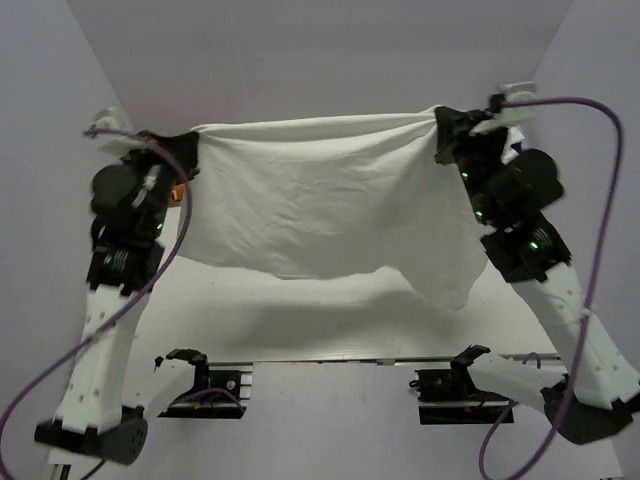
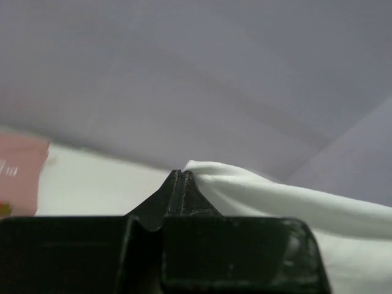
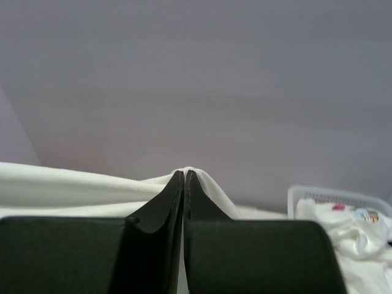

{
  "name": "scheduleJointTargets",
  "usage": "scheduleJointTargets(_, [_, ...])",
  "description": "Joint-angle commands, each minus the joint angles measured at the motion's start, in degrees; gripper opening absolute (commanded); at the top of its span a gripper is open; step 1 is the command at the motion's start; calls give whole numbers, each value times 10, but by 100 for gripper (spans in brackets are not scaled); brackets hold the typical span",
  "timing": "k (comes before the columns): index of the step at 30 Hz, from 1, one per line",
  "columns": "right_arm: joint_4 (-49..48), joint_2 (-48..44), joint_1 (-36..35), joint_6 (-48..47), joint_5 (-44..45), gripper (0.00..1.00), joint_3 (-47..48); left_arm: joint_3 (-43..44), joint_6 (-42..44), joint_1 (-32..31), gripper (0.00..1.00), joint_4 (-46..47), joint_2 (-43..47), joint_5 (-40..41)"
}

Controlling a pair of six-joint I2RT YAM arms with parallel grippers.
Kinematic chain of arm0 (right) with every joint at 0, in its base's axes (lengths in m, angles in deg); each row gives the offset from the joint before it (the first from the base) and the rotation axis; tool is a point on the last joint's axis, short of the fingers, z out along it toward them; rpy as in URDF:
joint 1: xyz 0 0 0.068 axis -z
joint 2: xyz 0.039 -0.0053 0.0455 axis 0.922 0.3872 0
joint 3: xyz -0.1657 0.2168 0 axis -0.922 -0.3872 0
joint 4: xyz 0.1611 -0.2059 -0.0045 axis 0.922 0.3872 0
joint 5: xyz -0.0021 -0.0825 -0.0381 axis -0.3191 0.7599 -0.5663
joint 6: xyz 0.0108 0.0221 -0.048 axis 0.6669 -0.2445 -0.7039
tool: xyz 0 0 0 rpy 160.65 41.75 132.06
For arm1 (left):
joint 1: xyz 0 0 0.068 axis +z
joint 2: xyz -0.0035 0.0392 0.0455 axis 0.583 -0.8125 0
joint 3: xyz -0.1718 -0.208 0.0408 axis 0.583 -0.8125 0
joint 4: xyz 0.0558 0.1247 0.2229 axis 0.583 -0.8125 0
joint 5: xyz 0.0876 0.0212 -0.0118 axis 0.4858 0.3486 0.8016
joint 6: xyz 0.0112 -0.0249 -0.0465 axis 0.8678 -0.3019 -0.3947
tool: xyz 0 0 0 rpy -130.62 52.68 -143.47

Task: Fold and stack the t-shirts

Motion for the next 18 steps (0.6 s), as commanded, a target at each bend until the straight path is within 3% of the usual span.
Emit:
scheduleJointTargets(1, [-12,98,10,0,73,0,-22,-15,-26,12,0,-94,-129,50])
scheduleJointTargets(7, [-13,365,63,12,65,0,62,-43,-58,12,0,-111,-322,100])
scheduleJointTargets(8, [-4,454,76,12,57,0,78,-37,-80,17,22,-129,-350,129])
scheduleJointTargets(9, [8,483,82,12,43,0,96,-15,-81,17,40,-142,-378,138])
scheduleJointTargets(10, [19,504,84,11,23,17,163,-1,-81,23,63,-157,-404,146])
scheduleJointTargets(11, [77,550,85,12,19,73,188,13,-87,23,81,-190,-447,153])
scheduleJointTargets(12, [93,581,85,11,10,89,229,38,-87,29,100,-203,-464,154])
scheduleJointTargets(14, [125,595,84,31,11,90,251,45,-87,29,100,-212,-480,139])
scheduleJointTargets(18, [120,536,81,75,0,90,157,-14,-87,34,100,-182,-450,83])
